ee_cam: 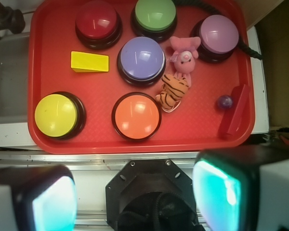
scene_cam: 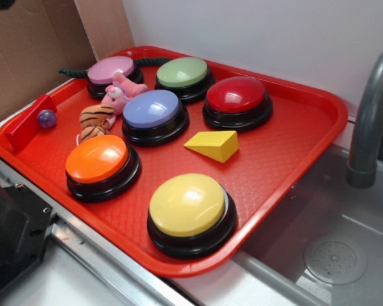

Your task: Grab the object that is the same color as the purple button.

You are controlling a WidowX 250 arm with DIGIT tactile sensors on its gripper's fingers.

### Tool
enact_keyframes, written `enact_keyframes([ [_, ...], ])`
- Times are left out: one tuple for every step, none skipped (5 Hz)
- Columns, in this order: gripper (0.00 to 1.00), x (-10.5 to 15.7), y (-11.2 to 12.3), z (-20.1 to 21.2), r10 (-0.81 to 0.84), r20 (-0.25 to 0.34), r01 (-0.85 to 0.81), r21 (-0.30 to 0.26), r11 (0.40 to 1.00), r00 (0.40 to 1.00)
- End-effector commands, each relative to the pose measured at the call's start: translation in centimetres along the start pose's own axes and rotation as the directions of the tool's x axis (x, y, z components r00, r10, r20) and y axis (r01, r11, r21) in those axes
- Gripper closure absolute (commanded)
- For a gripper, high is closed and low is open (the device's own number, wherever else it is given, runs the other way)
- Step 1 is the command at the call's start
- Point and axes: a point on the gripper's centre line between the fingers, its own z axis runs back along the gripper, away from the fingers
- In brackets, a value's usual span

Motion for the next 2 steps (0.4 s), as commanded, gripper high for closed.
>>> enact_keyframes([
  [0.00,0.0,0.0,0.0,0.000,0.000,0.000,0.000,1.000,1.000],
  [0.00,0.8,1.1,-1.1,0.130,0.010,-0.129,-0.058,0.990,0.991],
])
